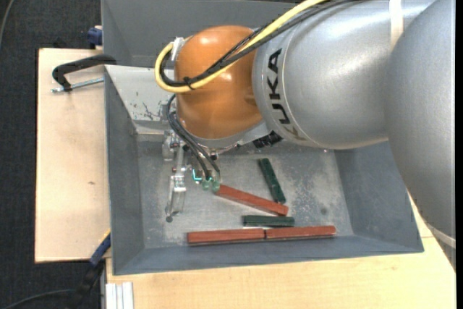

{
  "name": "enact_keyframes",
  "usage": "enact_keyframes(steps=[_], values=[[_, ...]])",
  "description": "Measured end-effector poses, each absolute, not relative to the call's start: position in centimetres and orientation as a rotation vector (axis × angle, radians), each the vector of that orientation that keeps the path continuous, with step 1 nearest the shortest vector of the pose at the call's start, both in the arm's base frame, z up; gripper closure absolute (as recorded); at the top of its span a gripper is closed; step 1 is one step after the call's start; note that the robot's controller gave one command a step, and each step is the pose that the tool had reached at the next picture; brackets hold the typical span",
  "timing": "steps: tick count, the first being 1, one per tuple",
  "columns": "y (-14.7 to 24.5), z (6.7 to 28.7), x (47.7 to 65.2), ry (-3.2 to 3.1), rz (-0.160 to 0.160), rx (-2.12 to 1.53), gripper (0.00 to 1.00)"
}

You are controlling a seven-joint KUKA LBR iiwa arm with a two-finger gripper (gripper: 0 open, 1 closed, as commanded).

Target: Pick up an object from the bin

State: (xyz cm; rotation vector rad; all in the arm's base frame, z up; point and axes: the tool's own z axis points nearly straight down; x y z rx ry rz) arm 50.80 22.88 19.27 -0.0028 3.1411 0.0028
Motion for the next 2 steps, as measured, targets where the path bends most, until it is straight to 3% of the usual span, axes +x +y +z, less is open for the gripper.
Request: enact_keyframes(steps=[1,2], values=[[14.3,9.5,49.1,3.144,-0.006,-0.184,0.00],[5.2,7.0,52.7,3.124,-0.005,-0.298,0.00]])
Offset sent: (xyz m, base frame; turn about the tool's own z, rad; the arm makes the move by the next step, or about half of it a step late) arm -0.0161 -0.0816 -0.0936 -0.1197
